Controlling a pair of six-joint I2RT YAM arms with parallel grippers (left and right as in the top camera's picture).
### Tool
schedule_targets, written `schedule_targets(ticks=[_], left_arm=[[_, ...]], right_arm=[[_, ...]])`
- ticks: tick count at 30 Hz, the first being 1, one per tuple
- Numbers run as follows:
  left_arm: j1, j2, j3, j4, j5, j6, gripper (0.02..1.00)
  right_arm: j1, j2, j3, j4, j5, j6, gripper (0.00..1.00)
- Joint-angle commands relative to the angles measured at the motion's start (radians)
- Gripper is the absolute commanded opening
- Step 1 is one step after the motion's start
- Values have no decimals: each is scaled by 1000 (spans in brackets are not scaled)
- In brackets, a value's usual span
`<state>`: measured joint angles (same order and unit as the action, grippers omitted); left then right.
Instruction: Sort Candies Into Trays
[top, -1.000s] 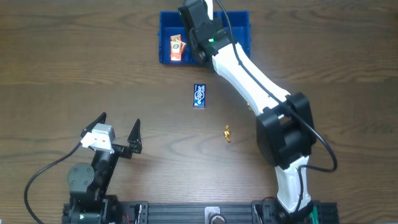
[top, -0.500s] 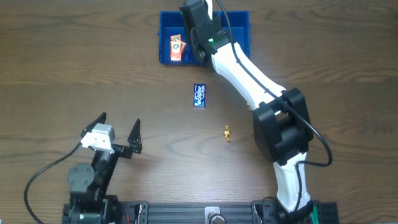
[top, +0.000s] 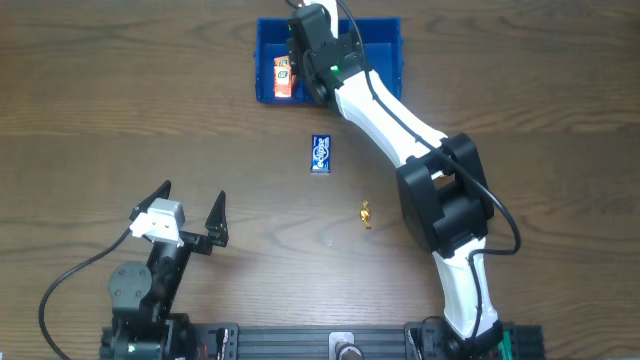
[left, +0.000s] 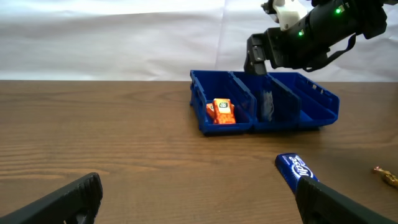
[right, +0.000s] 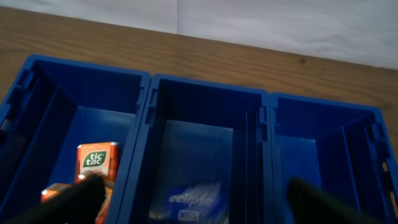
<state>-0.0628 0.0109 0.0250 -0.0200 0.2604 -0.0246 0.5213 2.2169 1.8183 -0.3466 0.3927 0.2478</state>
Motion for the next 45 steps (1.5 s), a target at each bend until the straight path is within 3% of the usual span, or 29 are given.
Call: schedule_targets(ticks=[1,6,12,14,17,19,23,27,45], left_arm=[[-3,-7,-20,-32,13,14,998],[-3,-7,-20,-32,14,14,998],[-3,-7,-20,-32,14,14,998],[-3,-7,-20,-32,14,14,996],[-3,-7,-20,-32,14,14,998],[-3,-7,-20,-32,14,14,998],[-3,-7,-20,-32,14,14,998],[-3,-7,-20,-32,14,14,998],[-3,-7,-20,-32,14,14,998]], right_arm=[[-7,-14,18,-6,6,-2,998],[-6,-131,19,-66,-40,-2,998],[24,-345,18,-391,-163,17,998],[49,-356,18,-483,-173,17,996],[71,-351,-7,-566,-254,17,998],[79,-344,-54,-581,-295,23,998],[80,-307,-162,-578,-299,165,998],[82,-230,-198,-566,-322,227,998],[92,-47,-204,-514,-343,254,985]])
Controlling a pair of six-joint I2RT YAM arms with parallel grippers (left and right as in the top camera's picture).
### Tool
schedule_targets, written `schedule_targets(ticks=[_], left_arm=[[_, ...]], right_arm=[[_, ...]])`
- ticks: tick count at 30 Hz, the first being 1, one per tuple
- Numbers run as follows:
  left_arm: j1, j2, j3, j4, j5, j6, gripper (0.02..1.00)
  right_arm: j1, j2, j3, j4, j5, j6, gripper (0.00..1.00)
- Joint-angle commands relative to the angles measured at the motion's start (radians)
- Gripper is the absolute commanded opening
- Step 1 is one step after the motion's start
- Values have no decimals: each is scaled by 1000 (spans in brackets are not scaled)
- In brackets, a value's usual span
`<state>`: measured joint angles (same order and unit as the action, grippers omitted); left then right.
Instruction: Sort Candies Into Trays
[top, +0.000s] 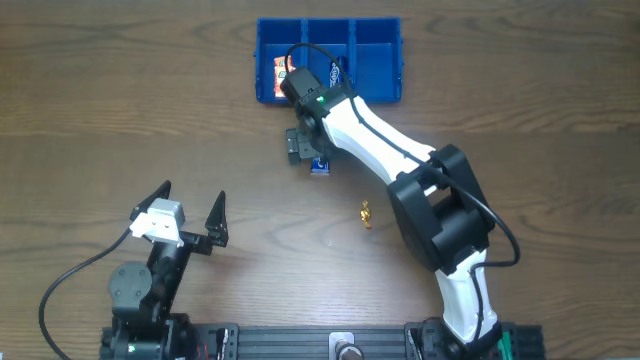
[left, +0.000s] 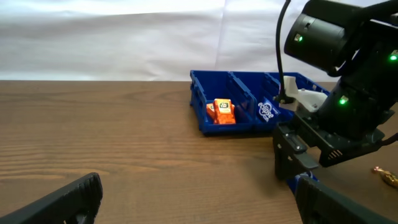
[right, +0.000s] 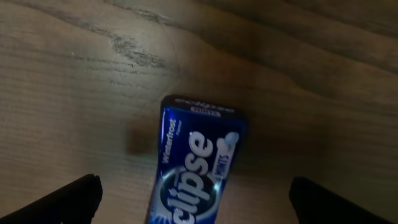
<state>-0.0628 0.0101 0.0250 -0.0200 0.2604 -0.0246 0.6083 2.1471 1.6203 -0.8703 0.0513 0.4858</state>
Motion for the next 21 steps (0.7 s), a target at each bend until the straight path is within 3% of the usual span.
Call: schedule_targets(ticks=[1,9,12,17,21], left_arm=[[-3,-6,-20,-32,14,14,998],[-3,-6,-20,-32,14,14,998],[-3,-6,-20,-32,14,14,998],[-3,-6,-20,-32,14,14,998],[-3,-6,-20,-32,14,14,996]], right_arm=[[5,29,-6,13,-2,16,978],[5,72,-6,23,-2,24,884],[5,72,-6,28,-2,31,739],[5,71,-6,30,-2,39,415],[5,71,-6,30,-2,39,261]])
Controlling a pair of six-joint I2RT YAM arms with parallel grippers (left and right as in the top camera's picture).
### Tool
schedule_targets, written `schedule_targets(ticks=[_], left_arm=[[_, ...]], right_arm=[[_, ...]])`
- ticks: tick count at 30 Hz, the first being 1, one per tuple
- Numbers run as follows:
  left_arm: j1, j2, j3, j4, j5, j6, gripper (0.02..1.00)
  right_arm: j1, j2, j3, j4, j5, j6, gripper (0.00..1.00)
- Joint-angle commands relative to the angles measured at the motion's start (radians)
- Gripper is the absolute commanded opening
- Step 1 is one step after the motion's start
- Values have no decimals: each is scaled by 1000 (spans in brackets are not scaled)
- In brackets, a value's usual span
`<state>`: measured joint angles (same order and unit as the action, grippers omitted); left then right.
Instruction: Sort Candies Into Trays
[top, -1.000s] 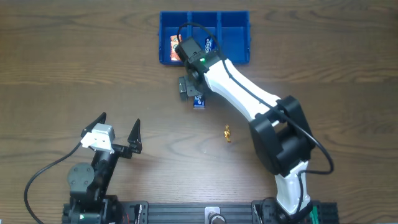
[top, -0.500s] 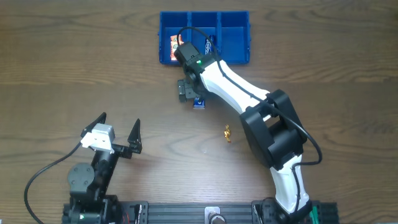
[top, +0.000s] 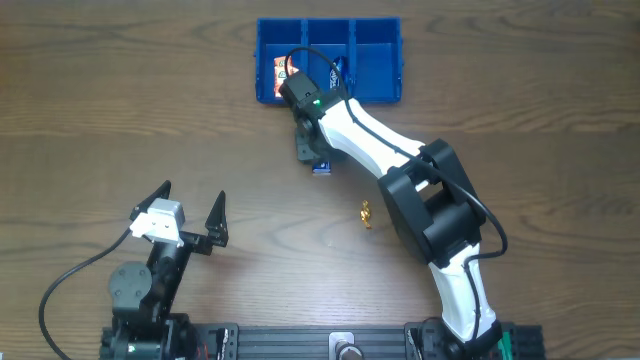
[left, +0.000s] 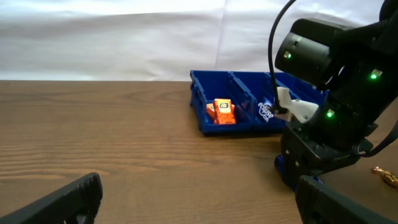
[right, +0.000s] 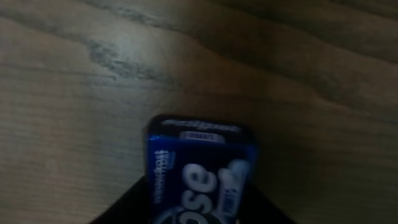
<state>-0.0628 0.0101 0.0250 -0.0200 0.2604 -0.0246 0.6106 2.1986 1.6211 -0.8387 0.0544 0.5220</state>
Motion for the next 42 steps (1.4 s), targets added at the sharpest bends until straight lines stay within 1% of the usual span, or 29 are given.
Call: schedule_targets(ticks=[1,8,11,15,18,21,22,25,27,29,33,36,42], left_arm=[[-3,-6,-20,-32,14,14,998],[-3,-6,-20,-32,14,14,998],[-3,-6,-20,-32,14,14,998],[-3,-6,-20,-32,14,14,996],[-3,-6,-20,-32,14,14,998],[-3,-6,-20,-32,14,14,998],[-3,-6,-20,-32,14,14,996],[-3,-6,-20,-32,14,14,998],[-3,-6,-20,-32,14,14,998],[-3,-6,-20,-32,14,14,998],[-3,-6,-20,-32,14,14,998],[-3,-6,-20,-32,14,14,996],[-3,-6,-20,-32,14,14,998]], right_arm=[[3,20,-6,-3,-5,2,253],[4,-25,-6,-8,-4,2,121],[4,-127,-5,-2,25,2,91],[4,-310,10,10,152,-5,36],[3,-396,46,42,248,-53,36],[-25,-414,87,137,359,-100,36],[-34,-411,87,177,369,-115,36],[-63,-374,87,325,367,-200,36],[-72,-336,87,404,348,-263,36],[-76,-300,87,457,345,-289,36],[-85,-223,87,537,344,-284,36],[-96,-166,87,544,309,-269,36],[-119,-81,87,544,298,-203,36]])
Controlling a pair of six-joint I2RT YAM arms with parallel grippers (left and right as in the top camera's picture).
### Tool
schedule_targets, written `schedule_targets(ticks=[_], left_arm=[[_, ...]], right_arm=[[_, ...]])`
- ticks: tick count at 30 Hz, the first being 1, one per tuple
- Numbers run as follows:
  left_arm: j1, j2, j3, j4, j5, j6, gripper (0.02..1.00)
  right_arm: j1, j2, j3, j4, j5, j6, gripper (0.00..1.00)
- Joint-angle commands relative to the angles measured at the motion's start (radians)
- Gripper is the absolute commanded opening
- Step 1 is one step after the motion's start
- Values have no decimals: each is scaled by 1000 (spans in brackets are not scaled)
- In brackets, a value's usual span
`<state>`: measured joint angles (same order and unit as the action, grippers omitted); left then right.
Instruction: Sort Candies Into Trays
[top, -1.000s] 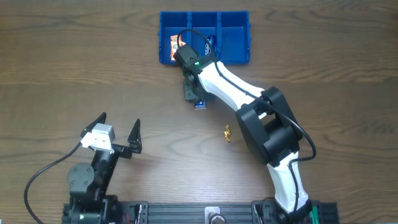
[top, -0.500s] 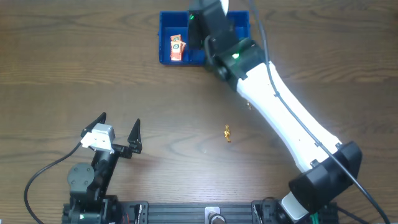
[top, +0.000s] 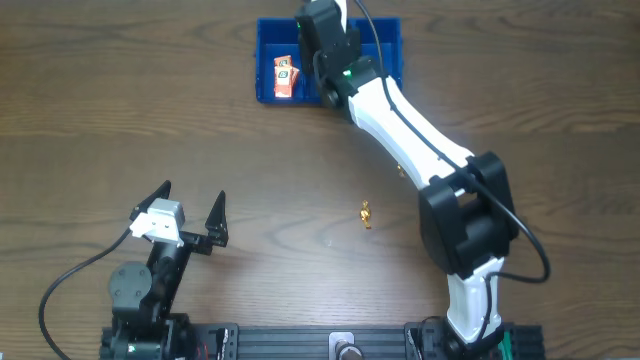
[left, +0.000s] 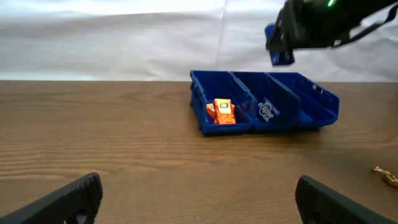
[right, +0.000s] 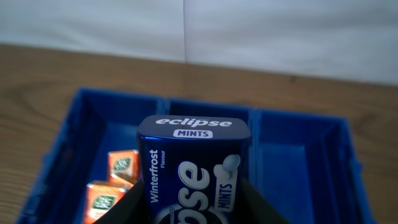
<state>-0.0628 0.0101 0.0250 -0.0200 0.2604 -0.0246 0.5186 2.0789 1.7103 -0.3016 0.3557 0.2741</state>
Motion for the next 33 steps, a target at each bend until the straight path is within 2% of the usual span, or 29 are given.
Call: schedule_targets(ticks=[1,10,11,15,16,19,20,28,33], left_arm=[[-3,-6,-20,-32,14,14,998],[-3,-6,-20,-32,14,14,998],[-3,-6,-20,-32,14,14,998],[-3,-6,-20,-32,14,14,996],[-3,-6,-20,-32,14,14,996],[-3,-6,-20,-32,14,14,996],[-3,-6,-20,-32,14,14,998],[-3,-6,-20,-32,14,14,996],[-3,-6,-20,-32,14,14,998]], right_arm=[[-31,44,-2,9,-13,44,36],[-34,84,-2,14,-21,43,51],[-34,84,-2,14,-21,44,88],[-34,84,-2,19,-25,43,384],[-32,84,-2,21,-32,43,509],[-26,83,0,28,-43,43,785],[-25,78,4,27,-43,43,831],[-26,-85,6,-55,-43,43,1000],[-26,-340,6,-346,-43,12,998]])
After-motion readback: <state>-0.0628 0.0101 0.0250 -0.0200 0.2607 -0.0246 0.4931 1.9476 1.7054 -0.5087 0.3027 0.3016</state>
